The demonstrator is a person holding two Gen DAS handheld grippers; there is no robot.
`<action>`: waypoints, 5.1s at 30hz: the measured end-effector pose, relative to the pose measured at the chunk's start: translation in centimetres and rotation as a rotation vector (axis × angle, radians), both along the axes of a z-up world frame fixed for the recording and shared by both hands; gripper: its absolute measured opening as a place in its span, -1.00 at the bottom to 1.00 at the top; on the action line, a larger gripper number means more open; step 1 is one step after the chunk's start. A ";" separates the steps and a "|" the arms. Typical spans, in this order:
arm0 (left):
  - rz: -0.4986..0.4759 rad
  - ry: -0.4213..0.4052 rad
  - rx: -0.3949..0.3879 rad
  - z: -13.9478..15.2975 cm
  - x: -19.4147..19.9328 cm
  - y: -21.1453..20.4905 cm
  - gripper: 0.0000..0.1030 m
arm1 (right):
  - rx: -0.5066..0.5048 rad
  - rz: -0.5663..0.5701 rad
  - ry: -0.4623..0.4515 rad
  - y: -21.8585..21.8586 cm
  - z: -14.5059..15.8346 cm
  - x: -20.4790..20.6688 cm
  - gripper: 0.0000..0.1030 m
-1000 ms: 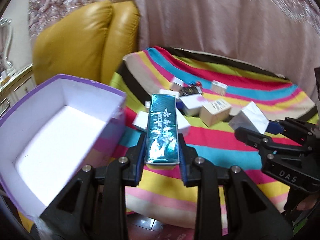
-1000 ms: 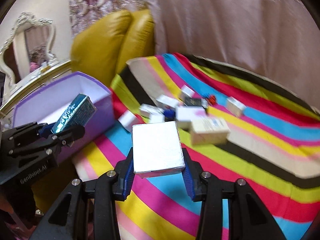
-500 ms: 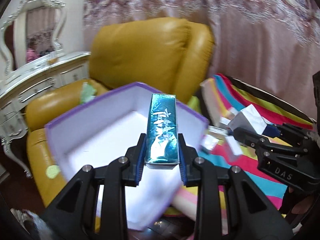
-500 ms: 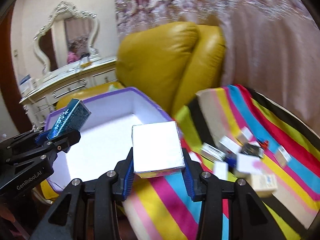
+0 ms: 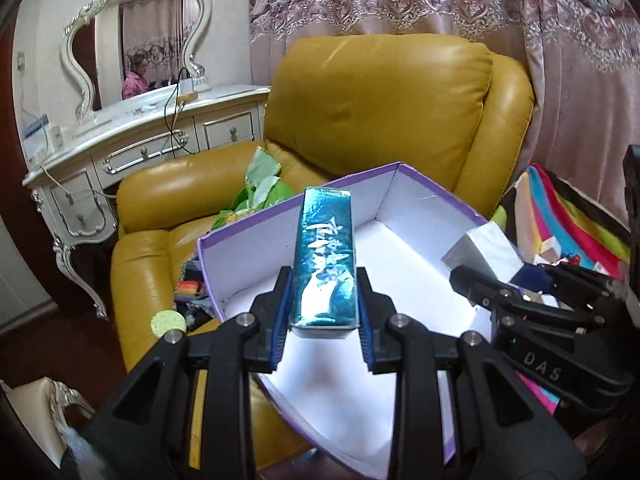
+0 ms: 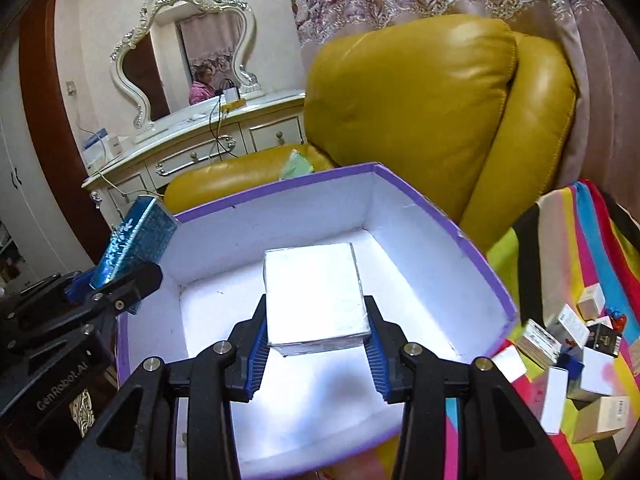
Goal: Organize rigid objects
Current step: 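Open both tools to drop the boxes into the lavender box, withdraw, then grasp the long white box with the left tool while the right tool grasps the cream barcode box, then carry both held boxes over the lavender storage box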
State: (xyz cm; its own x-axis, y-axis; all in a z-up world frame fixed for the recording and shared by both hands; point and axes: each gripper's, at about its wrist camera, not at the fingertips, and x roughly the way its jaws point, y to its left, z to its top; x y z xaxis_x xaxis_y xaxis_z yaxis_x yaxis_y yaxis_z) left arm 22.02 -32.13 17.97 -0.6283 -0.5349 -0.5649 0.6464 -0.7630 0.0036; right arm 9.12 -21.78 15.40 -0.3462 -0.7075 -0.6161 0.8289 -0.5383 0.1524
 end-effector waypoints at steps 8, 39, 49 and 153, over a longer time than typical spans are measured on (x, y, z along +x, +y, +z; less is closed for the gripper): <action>0.007 0.058 -0.181 1.2 -0.3 4.5 0.77 | -0.104 -0.071 -0.086 4.4 -0.6 -1.9 0.23; -0.511 -0.299 0.064 -16.6 -25.5 23.7 -0.23 | -0.138 -0.871 -0.445 37.8 -15.9 -9.7 0.38; -0.603 -0.256 0.102 -16.2 -18.2 21.3 -0.23 | -0.343 -1.179 -0.572 35.6 -14.2 -14.2 0.38; -0.772 -0.192 0.063 -11.2 -10.9 24.6 -0.23 | 0.083 -0.902 -0.160 37.6 -11.2 0.8 0.01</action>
State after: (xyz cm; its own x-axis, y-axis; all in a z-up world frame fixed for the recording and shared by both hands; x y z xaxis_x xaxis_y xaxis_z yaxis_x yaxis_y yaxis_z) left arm 11.08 -7.52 6.79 -0.6969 0.0484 -0.7156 -0.0728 -0.9973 0.0035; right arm 9.94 15.81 4.22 -0.6518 -0.1618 -0.7410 0.0620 -0.9851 0.1606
